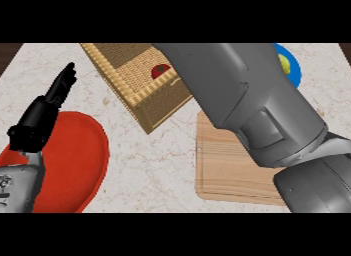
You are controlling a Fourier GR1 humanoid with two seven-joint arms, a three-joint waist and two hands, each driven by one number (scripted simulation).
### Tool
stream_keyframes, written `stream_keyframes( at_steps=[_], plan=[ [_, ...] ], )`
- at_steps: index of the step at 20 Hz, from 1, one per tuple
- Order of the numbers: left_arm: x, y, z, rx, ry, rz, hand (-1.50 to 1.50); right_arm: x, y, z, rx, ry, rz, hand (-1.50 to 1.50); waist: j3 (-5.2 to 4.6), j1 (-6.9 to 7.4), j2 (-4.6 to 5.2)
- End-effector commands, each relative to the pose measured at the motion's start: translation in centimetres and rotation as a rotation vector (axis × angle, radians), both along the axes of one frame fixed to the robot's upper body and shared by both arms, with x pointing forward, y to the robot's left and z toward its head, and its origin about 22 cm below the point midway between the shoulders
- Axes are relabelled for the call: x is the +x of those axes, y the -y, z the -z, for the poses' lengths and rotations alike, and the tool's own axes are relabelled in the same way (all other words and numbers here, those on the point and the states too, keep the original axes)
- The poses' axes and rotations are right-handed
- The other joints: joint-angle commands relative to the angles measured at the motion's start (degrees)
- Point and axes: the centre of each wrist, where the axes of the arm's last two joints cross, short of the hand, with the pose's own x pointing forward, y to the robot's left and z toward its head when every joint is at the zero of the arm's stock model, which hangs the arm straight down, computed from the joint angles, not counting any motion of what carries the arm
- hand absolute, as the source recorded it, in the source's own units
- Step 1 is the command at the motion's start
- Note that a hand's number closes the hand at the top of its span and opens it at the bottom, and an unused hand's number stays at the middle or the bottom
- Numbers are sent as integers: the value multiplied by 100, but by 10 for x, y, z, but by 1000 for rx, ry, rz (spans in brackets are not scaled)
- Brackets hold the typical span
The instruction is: Pick the tomato from the cutting board and place it in the basket
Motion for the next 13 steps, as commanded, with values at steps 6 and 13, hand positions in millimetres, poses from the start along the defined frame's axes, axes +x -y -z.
stream_keyframes(
  at_steps=[6,13],
  plan=[
    [-6,-12,6,-7,-22,-42,0,0,14,-16,311,344,268,-150,7,-248,-92],
    [-19,-41,18,-9,-35,-94,0,17,69,-16,375,461,416,-150,16,-576,-221]
  ],
)
